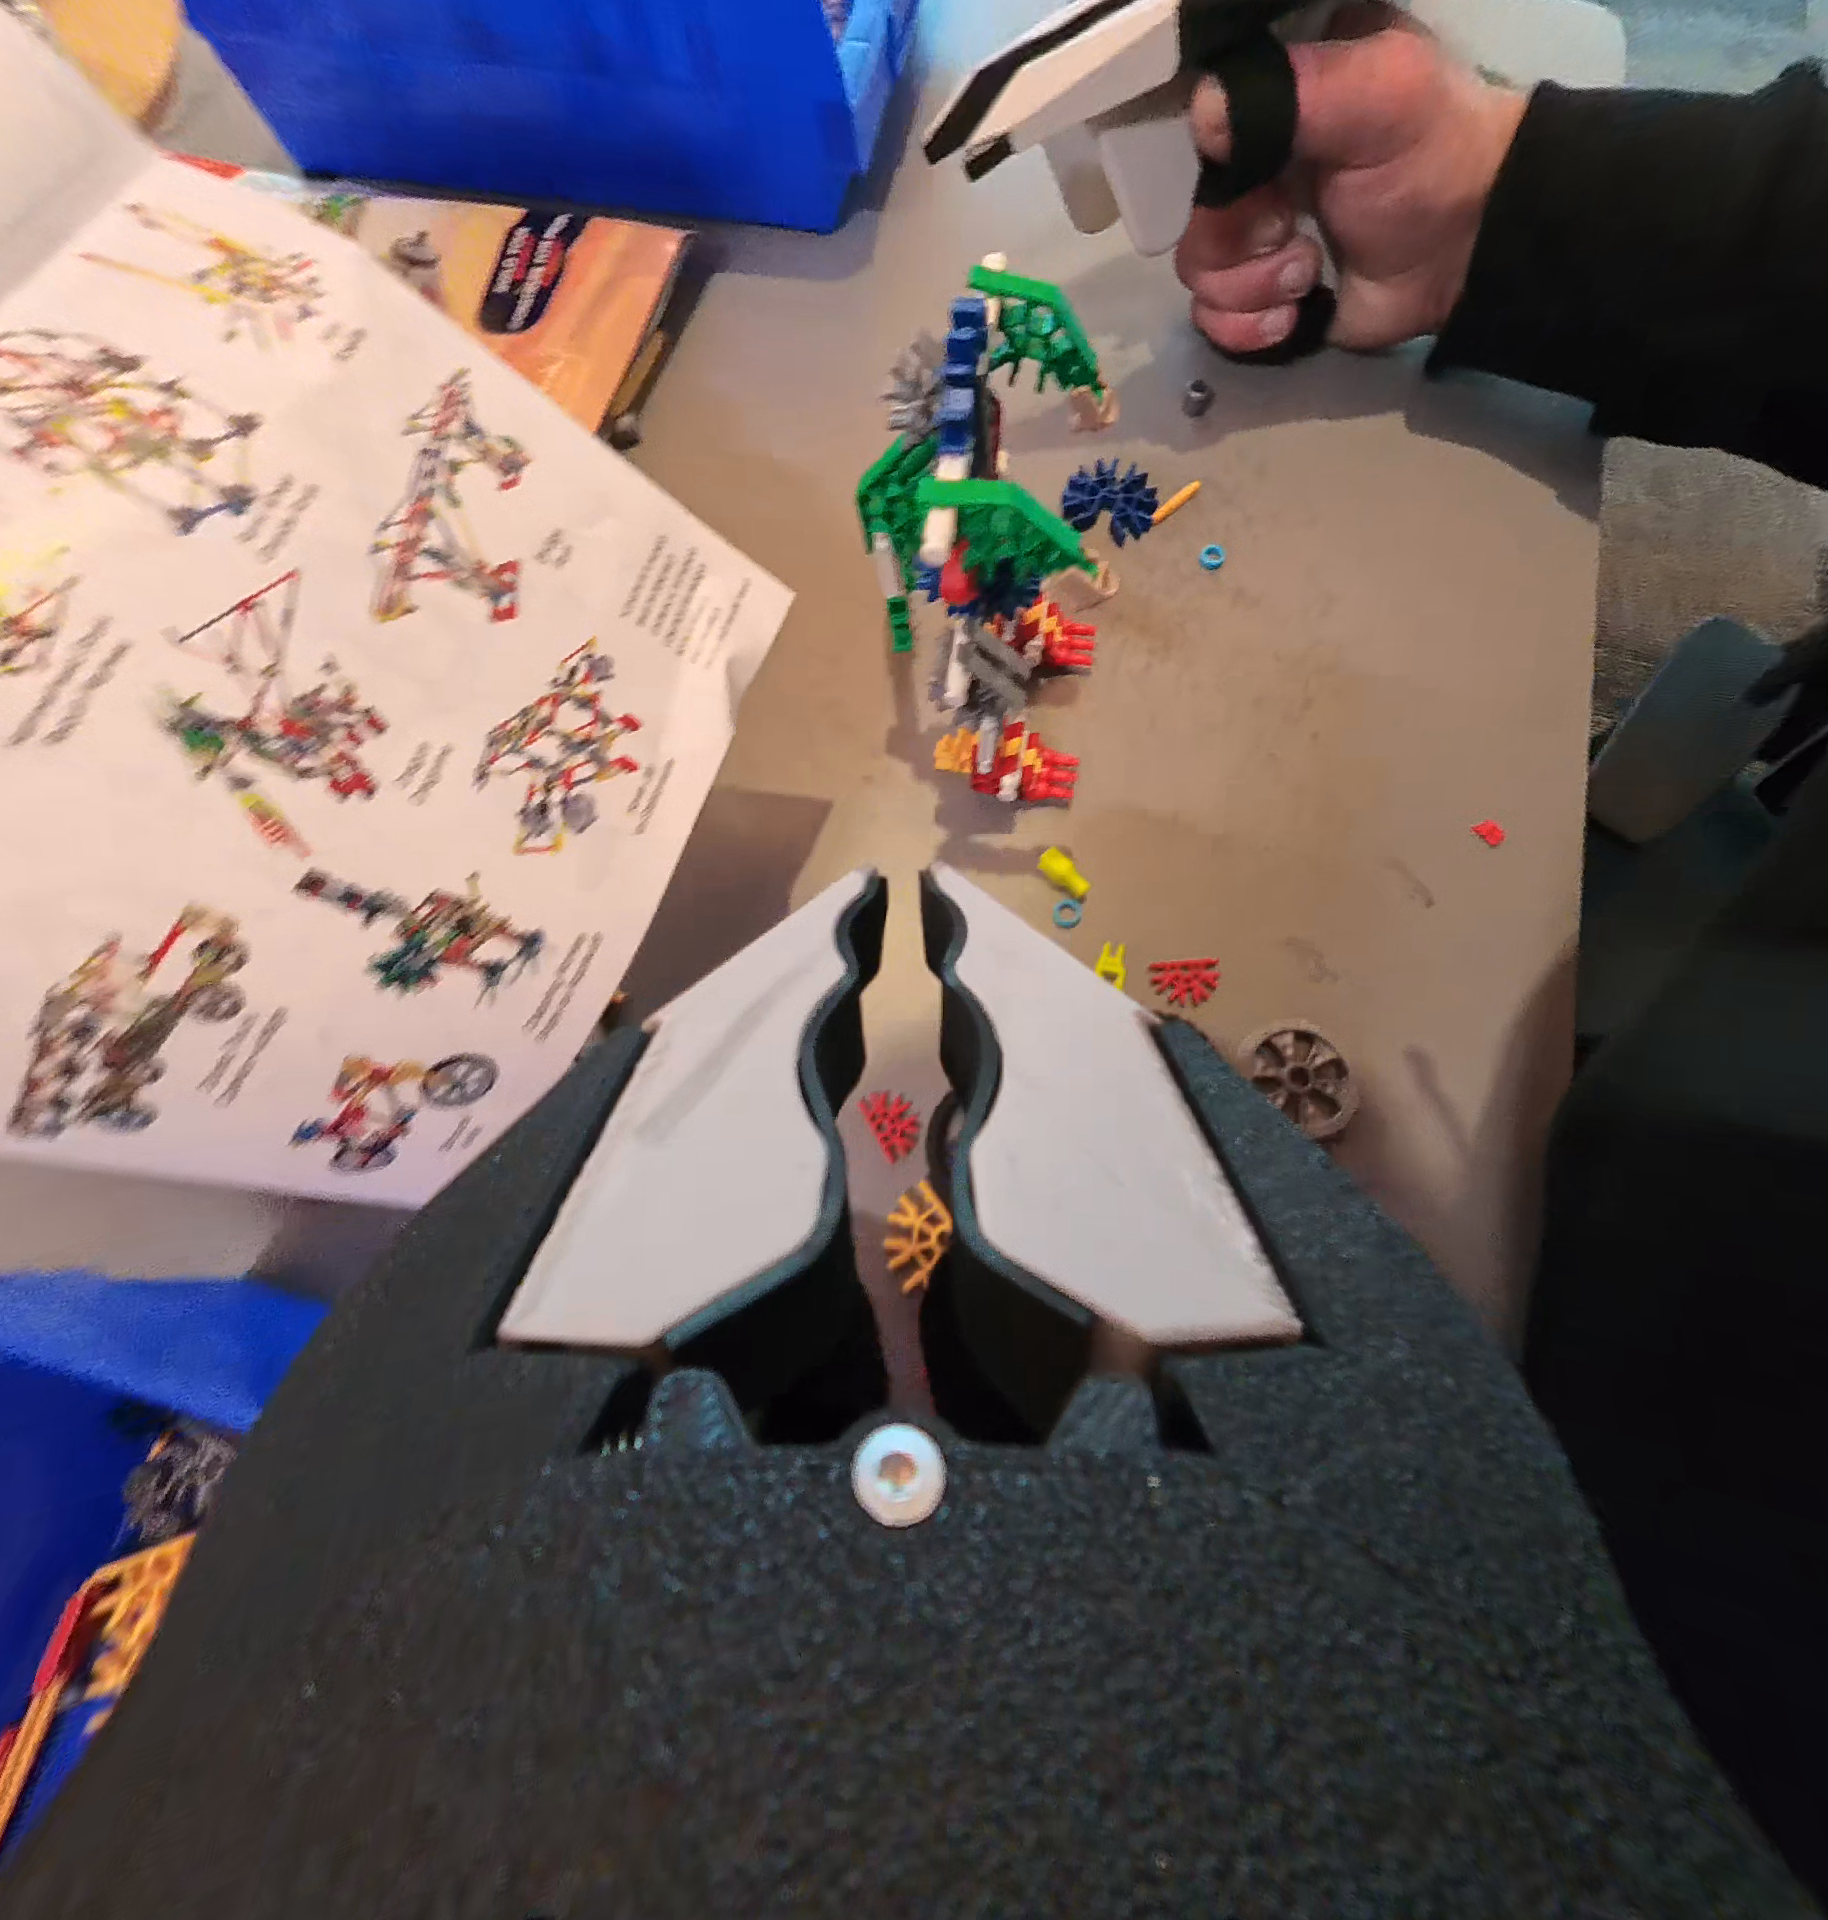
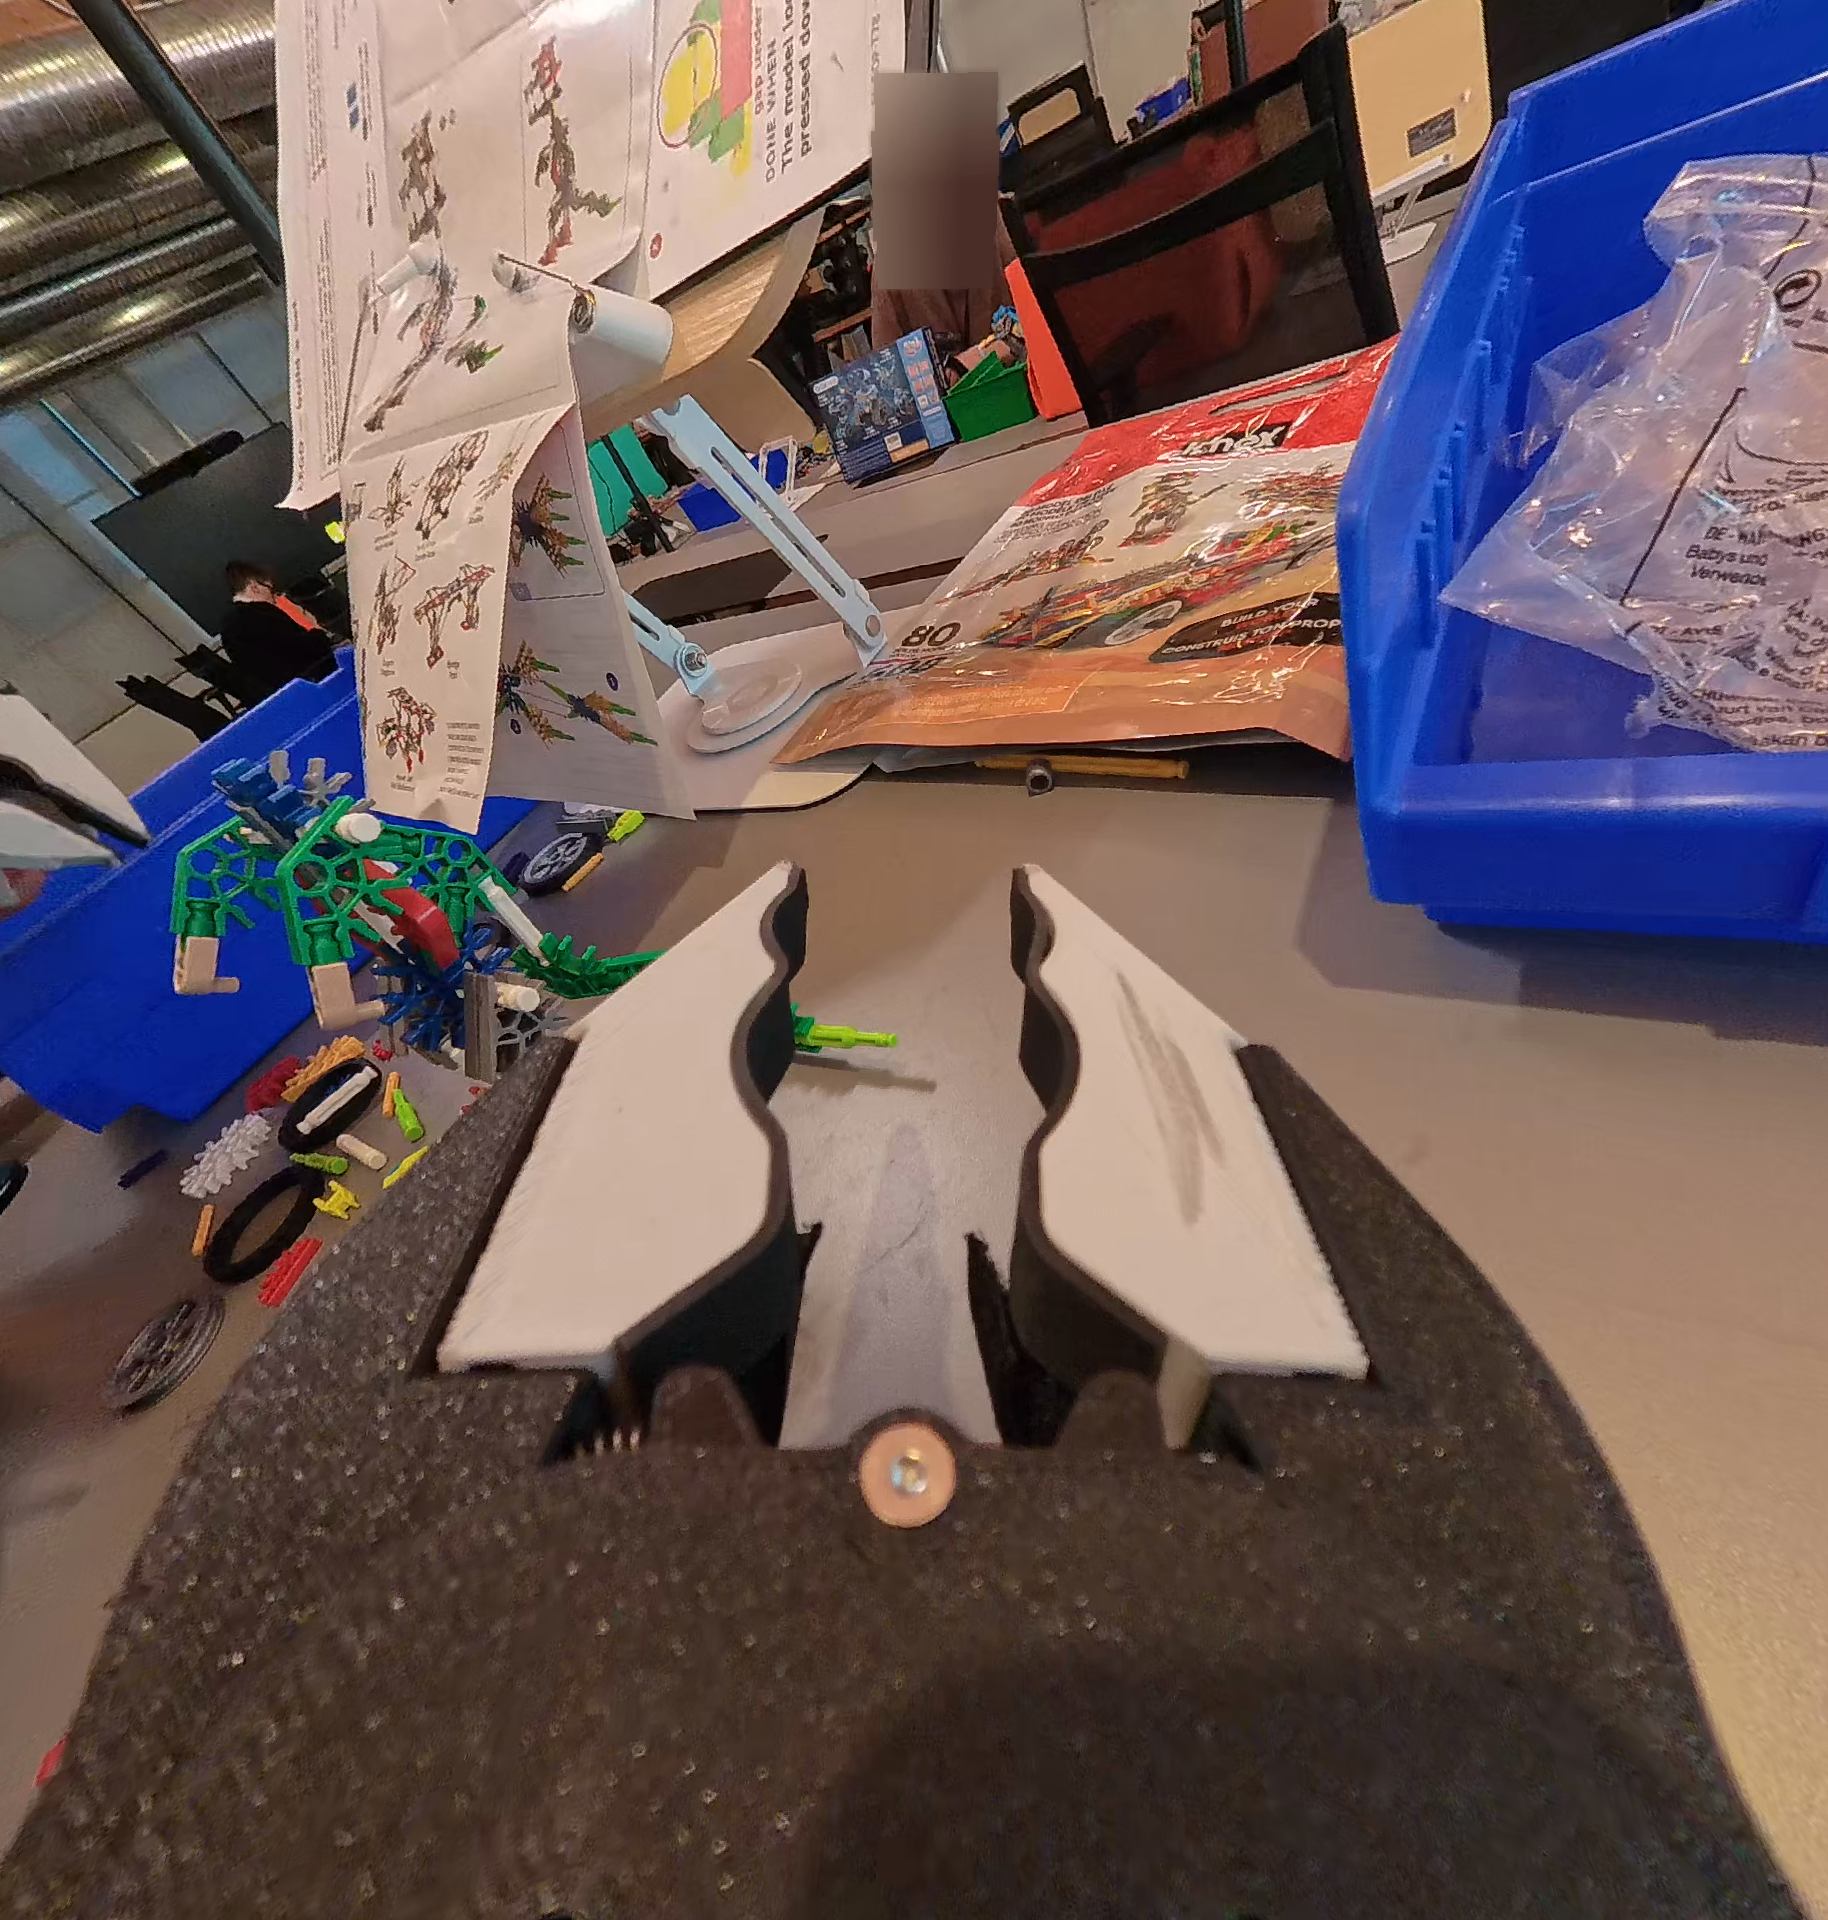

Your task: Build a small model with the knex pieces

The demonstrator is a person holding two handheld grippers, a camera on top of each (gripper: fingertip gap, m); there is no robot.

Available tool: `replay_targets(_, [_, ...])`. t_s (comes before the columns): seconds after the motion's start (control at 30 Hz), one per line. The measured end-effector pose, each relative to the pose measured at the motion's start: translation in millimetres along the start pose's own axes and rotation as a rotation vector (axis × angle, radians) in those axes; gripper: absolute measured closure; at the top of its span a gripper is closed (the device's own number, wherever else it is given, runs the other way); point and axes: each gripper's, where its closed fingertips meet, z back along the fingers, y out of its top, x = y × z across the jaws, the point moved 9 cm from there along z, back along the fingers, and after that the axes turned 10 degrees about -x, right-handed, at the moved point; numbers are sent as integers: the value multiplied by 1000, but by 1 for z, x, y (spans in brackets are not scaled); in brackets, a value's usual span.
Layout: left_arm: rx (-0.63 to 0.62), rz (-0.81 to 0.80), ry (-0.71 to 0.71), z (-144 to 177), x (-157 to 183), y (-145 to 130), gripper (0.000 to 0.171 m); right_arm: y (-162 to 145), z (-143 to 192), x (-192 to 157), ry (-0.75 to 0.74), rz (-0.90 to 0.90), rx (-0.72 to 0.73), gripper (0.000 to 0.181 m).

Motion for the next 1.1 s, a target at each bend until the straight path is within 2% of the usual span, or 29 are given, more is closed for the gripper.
replay_targets(0.17, [-39, 83, 101, 33, -22, -27, 164, 0, 0, 0, -1, -1, -2, 142])
replay_targets(0.4, [-196, 231, 373, 105, -66, -87, 162, 0, -2, 0, -4, -2, -14, 142])
replay_targets(0.53, [-297, 279, 458, 128, -77, -115, 161, 0, -3, 0, -7, -3, -26, 142])
replay_targets(0.73, [-363, 298, 439, 121, -80, -133, 158, -1, -4, 0, -11, -3, -39, 143])
replay_targets(0.93, [-370, 288, 385, 98, -86, -135, 157, -1, -4, 1, -13, -3, -40, 143])
replay_targets(1.1, [-394, 287, 377, 96, -88, -135, 154, -1, -4, 1, -13, -4, -39, 143])
